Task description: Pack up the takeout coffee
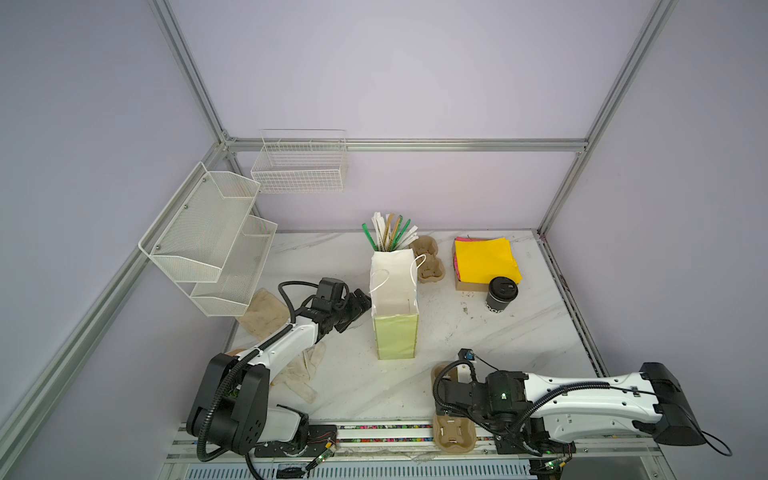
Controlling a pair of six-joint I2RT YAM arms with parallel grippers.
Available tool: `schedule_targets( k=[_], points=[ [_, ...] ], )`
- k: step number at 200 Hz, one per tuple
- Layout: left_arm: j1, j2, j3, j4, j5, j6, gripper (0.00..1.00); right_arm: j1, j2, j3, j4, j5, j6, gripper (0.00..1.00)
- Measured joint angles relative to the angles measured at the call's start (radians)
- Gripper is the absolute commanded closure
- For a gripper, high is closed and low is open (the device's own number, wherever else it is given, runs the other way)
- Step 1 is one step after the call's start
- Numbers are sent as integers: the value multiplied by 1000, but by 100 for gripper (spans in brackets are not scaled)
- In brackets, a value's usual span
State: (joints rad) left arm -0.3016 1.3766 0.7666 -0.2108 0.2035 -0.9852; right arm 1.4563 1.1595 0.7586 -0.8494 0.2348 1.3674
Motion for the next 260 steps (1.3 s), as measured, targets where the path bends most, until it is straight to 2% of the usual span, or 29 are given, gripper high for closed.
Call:
schedule_targets(
  k=[33,99,138,206,260],
  points=[
    [0,-10,-1,-5,-9,5,10,17,91,0,20,-17,-4,4],
    [0,-25,-1,-12,-26,21,10,19,83,-10,26,-21,-3,5],
    [0,-24,-1,-15,-26,27,10,19,138,-10,32,-23,-5,5],
    [0,-24,-1,-15,-29,28,10,19,163,-10,53,-22,-10,10],
    [0,-24,-1,-15,-29,28,10,19,182,-3,55,-2,-15,19]
  ],
)
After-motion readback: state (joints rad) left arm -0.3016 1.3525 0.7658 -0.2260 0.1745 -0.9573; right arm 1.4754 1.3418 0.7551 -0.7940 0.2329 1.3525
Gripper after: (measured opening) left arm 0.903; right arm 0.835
